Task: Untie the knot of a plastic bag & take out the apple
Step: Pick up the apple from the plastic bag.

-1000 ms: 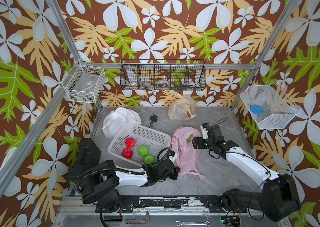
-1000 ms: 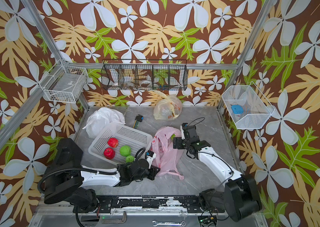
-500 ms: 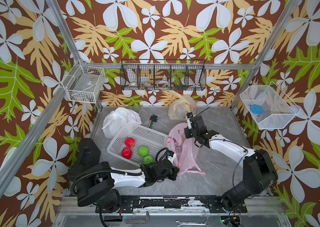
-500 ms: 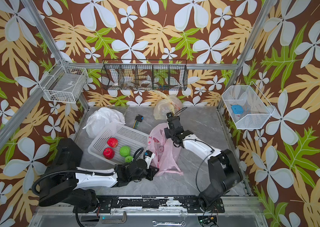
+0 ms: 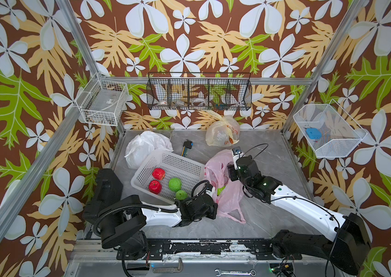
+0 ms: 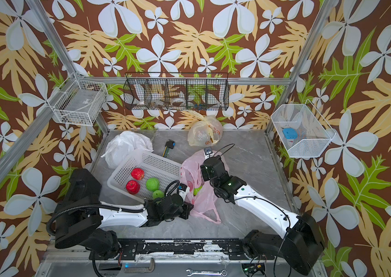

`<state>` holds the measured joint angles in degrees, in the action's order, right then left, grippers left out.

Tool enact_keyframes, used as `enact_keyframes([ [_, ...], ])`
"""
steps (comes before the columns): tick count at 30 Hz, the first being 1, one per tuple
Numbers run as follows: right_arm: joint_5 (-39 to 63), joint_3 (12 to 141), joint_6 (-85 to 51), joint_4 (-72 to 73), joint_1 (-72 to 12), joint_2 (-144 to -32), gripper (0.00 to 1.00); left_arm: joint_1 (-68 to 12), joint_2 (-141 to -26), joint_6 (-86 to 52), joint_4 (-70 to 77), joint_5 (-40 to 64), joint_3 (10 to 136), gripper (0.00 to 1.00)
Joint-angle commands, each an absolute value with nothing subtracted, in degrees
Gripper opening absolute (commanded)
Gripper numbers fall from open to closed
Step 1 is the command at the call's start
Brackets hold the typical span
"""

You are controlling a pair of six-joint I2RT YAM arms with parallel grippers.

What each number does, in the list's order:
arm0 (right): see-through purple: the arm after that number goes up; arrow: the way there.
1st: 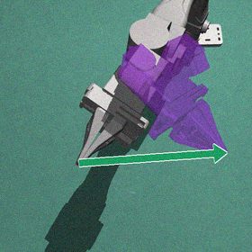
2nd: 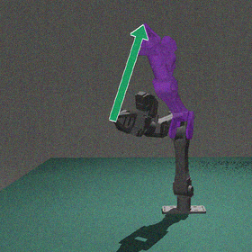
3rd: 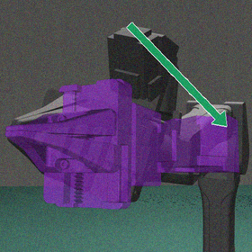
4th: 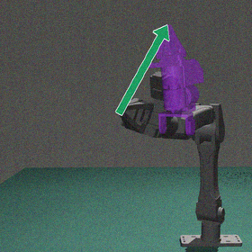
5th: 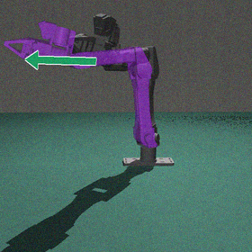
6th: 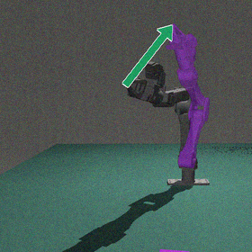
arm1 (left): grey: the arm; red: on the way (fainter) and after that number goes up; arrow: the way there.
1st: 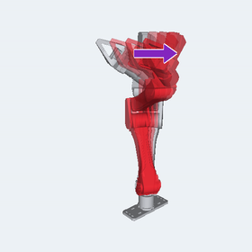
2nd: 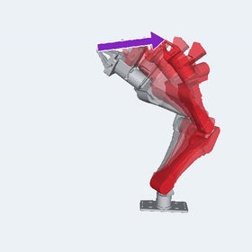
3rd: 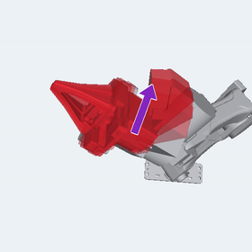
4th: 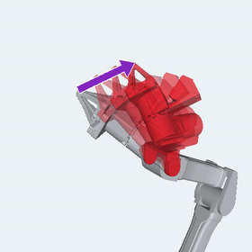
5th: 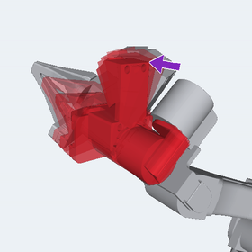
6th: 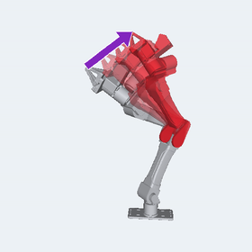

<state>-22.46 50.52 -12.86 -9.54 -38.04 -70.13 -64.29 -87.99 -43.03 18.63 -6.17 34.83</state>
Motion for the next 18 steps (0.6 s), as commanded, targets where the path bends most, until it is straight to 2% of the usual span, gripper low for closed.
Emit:
enact_keyframes([
  [1, -22.38, 50.00, -22.48, -15.49, -38.08, -67.95, 0.64, -64.27, -87.34, -43.19, 19.43, -6.32, 33.90, 0.00],
  [4, -19.80, 47.45, -27.33, -19.31, -38.13, -63.64, 0.65, -64.27, -86.95, -43.42, 20.13, -5.72, 33.03, 0.00],
  [10, -11.33, 39.68, -34.97, -21.47, -38.83, -55.64, 0.59, -64.31, -86.66, -42.82, 20.16, -5.54, 33.31, 0.00],
  [15, -8.14, 35.61, -41.08, -20.76, -41.85, -56.82, 0.55, -64.25, -87.03, -42.10, 19.63, -4.93, 34.40, 0.00],
  [18, -8.71, 36.14, -39.12, -18.89, -44.84, -57.85, 0.55, -64.25, -86.86, -41.66, 19.56, -4.74, 34.33, 0.00],
])
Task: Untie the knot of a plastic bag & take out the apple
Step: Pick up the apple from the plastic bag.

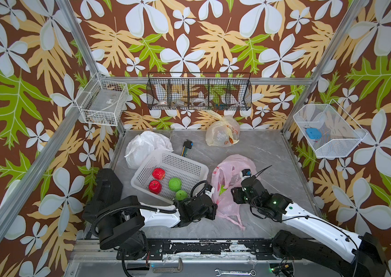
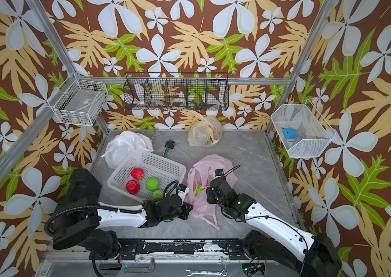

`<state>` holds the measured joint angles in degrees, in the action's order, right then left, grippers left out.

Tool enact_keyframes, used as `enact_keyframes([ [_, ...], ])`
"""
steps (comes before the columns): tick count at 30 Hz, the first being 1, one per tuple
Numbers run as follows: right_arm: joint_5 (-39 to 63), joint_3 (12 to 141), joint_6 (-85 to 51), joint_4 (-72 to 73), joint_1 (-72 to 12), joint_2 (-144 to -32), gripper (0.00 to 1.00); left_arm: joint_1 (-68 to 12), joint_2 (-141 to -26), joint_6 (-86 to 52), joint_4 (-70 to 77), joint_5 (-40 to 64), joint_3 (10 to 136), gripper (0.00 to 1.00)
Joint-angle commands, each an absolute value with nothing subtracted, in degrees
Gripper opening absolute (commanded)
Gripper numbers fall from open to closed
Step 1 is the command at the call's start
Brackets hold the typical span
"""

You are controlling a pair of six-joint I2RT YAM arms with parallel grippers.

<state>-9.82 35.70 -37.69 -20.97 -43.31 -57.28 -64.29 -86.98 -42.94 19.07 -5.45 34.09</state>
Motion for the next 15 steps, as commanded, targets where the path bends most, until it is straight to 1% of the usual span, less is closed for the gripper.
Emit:
enact_keyframes([
  [1, -8.00, 36.55, -37.70, -17.57, -45.51, -58.76, 0.51, -64.25, -86.71, -41.51, 19.57, -4.55, 34.23, 0.00],
  [3, -6.53, 37.90, -35.53, -16.21, -45.61, -61.45, 0.35, -64.25, -86.44, -41.31, 19.52, -3.59, 34.19, 0.00],
  [5, -7.01, 39.16, -32.92, -14.44, -45.48, -64.91, 0.21, -64.26, -86.18, -41.07, 18.43, -2.99, 34.60, 0.00],
  [6, -7.54, 39.60, -31.99, -13.62, -45.12, -66.74, 0.16, -64.29, -85.98, -41.00, 17.88, -2.76, 34.80, 0.00],
  [7, -7.01, 40.18, -31.51, -13.10, -44.27, -68.88, 0.15, -64.25, -85.68, -40.96, 17.49, -2.78, 34.92, 0.00],
  [9, -3.83, 41.08, -30.86, -11.95, -41.93, -72.42, 0.16, -64.25, -85.03, -40.78, 16.26, -2.97, 35.21, 0.00],
  [10, -3.16, 41.50, -30.64, -11.35, -41.37, -73.82, 0.18, -64.25, -84.62, -40.61, 15.46, -2.99, 35.45, 0.00],
  [11, -3.16, 41.68, -30.23, -10.79, -41.25, -74.93, 0.22, -64.28, -84.26, -40.50, 14.87, -3.16, 35.51, 0.00],
  [13, -3.76, 42.31, -29.19, -9.79, -41.22, -77.01, 0.38, -64.16, -83.95, -40.12, 13.71, -3.05, 35.67, 0.00],
  [15, -4.55, 43.12, -27.79, -9.41, -41.20, -78.85, 0.44, -64.07, -83.94, -39.84, 12.78, -2.76, 35.79, 0.00],
])
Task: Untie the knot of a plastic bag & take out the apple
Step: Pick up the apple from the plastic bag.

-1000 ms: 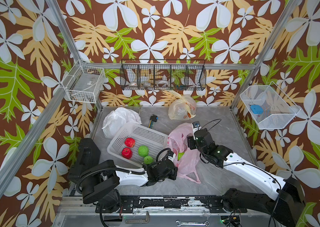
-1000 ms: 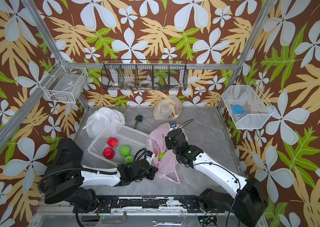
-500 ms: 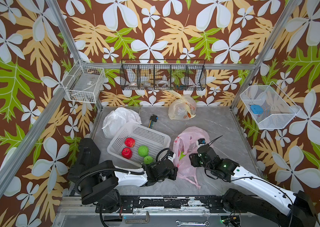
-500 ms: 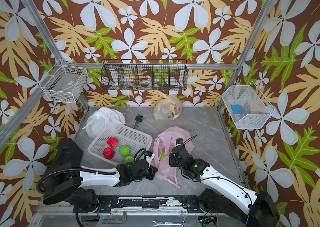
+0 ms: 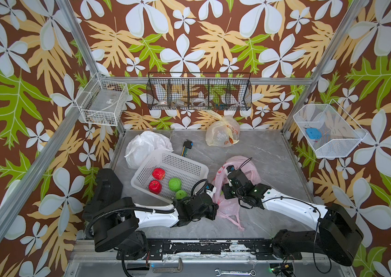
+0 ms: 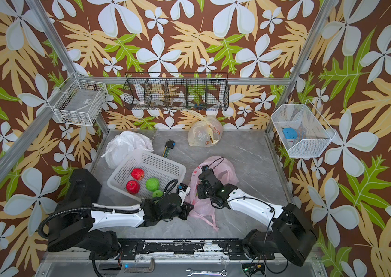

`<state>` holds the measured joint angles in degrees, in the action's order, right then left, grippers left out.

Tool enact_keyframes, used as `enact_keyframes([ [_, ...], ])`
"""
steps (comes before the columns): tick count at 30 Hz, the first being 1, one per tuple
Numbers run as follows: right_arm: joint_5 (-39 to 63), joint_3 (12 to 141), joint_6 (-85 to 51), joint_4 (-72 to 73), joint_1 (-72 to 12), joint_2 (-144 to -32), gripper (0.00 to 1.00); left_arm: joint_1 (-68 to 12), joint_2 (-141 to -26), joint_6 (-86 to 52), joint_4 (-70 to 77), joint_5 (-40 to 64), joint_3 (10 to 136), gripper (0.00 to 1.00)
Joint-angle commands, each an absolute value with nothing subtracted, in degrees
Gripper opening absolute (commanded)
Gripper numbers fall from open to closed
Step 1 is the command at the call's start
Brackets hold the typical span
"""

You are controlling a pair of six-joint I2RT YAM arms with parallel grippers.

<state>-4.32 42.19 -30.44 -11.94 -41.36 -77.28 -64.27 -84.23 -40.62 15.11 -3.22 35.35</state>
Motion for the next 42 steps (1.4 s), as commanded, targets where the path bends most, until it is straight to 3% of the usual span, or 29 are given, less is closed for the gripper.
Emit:
enact_keyframes([
  [1, -5.08, 43.62, -27.02, -9.40, -41.20, -79.68, 0.48, -64.13, -83.83, -39.80, 12.53, -2.66, 35.79, 0.00],
  [8, -4.86, 45.14, -23.91, -8.09, -41.22, -84.27, 0.66, -64.07, -82.88, -40.60, 12.22, -3.08, 35.27, 0.00],
  [13, 1.36, 43.88, -25.21, -5.40, -41.22, -87.01, 0.73, -64.06, -84.24, -41.44, 13.15, -2.80, 35.02, 0.00],
  [19, 2.95, 42.46, -27.49, -4.96, -41.22, -90.95, 0.74, -64.07, -87.81, -41.75, 15.44, -1.26, 36.51, 0.00],
  [22, 1.54, 41.70, -28.08, -5.52, -41.22, -89.79, 0.69, -64.07, -88.50, -42.01, 16.41, -1.05, 36.96, 0.00],
  [26, -1.04, 42.25, -28.30, -8.96, -41.31, -83.57, 0.56, -63.99, -88.59, -42.27, 17.21, -1.27, 36.72, 0.00],
  [38, -7.66, 40.37, -34.50, -28.61, -41.89, -51.85, 0.58, -61.16, -89.27, -40.42, 22.84, 1.23, 37.20, 0.00],
  [42, -11.80, 41.44, -35.99, -29.04, -42.24, -44.03, 0.56, -61.01, -89.70, -39.77, 24.15, 1.21, 36.88, 0.00],
])
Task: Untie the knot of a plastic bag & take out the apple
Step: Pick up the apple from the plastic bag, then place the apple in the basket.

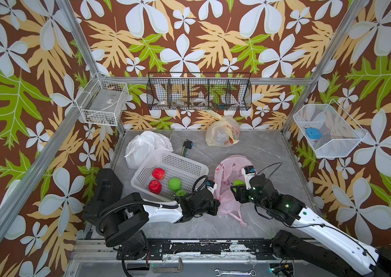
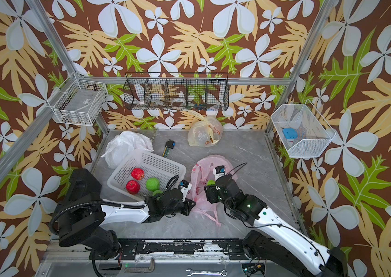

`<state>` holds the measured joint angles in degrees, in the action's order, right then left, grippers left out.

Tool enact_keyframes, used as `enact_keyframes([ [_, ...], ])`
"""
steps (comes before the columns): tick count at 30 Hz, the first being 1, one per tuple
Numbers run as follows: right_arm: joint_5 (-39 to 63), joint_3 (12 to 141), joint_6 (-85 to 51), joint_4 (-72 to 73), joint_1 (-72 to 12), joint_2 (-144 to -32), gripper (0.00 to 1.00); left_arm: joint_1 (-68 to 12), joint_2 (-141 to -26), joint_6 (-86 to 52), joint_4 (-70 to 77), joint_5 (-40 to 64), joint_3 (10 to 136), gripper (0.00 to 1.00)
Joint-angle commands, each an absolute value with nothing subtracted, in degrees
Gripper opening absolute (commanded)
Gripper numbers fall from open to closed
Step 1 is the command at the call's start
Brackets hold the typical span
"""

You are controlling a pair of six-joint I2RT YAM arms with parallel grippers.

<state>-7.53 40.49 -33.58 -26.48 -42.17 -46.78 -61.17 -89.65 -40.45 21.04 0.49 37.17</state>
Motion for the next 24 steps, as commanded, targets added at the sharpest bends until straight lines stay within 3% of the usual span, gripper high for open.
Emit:
enact_keyframes([
  [1, -12.63, 42.37, -35.79, -28.57, -42.23, -43.82, 0.55, -61.08, -89.39, -39.89, 25.02, 1.32, 36.22, 0.00],
  [4, -12.03, 46.39, -34.28, -25.81, -42.21, -47.82, 0.55, -61.07, -87.55, -40.86, 27.62, 1.38, 32.97, 0.00],
  [11, -5.54, 63.58, -28.08, -18.82, -45.40, -70.85, 0.57, -63.18, -83.63, -43.42, 30.49, 0.91, 27.60, 0.00],
  [17, 2.54, 81.12, -24.15, -18.98, -47.90, -91.20, 0.59, -66.89, -82.18, -46.54, 32.17, -2.46, 25.28, 0.00],
  [24, 9.34, 95.76, -21.97, -25.38, -49.62, -107.66, 0.63, -69.92, -82.13, -48.22, 32.08, -4.68, 24.97, 0.00],
])
